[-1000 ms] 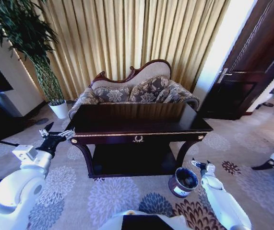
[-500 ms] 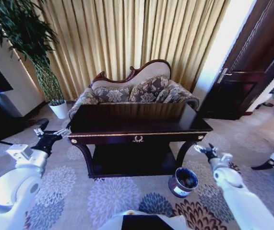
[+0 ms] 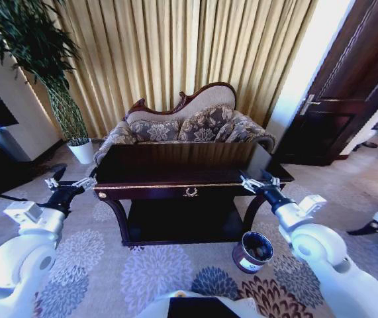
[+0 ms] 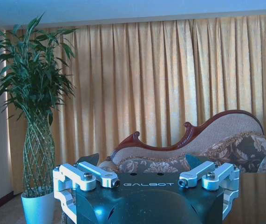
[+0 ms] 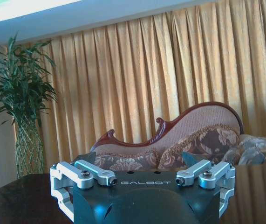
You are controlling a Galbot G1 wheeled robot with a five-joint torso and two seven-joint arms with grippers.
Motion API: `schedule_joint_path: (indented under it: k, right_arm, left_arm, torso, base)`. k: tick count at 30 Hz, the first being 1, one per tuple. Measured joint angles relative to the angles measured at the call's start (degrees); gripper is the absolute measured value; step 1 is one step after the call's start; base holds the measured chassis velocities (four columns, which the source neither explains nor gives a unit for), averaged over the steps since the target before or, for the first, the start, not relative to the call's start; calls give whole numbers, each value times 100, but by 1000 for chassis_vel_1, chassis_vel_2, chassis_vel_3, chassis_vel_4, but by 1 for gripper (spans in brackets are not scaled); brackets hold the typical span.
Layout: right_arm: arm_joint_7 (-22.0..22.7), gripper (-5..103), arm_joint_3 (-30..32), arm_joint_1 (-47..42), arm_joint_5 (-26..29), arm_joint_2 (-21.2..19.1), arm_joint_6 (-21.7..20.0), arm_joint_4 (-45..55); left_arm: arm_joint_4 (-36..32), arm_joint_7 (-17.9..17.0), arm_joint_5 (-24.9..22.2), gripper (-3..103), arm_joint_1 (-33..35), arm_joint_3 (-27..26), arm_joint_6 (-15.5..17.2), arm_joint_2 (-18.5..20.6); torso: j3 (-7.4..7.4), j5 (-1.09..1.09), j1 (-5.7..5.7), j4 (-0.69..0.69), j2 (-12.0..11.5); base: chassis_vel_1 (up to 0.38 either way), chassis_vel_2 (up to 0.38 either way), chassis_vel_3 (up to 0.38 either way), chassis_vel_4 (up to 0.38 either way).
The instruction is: Move to the front of the table and place the trash on the table into the trash bin.
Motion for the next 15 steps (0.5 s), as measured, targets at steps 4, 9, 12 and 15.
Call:
schedule_joint_path:
  k: [4,9,12,15]
  right_arm:
    - [18,100,84,-112,-108,32,-5,18]
    - [21,100,94,-177,-314,99,-6,-23]
    - [20,100,101,-226,-344,131,-5,-19]
    - [18,100,115,-272,-355,154,-1,-8]
  left_arm:
    - [-1,20,10,100,-16,45,-2,-32]
    - [-10,46,21,100,-17,68,-2,-36]
    - [-29,69,22,100,6,35,-2,-38]
    - [-29,78,22,100,10,30,-9,-51]
  torso:
    - [0,1,0,0,0]
    - [1,2,1,0,-1]
    - [1,2,0,2,-1]
    - [1,1,1,1,-1]
  base:
    - [0,0,0,0]
    - [0,0,0,0]
    - [0,0,0,0]
    - [0,0,0,0]
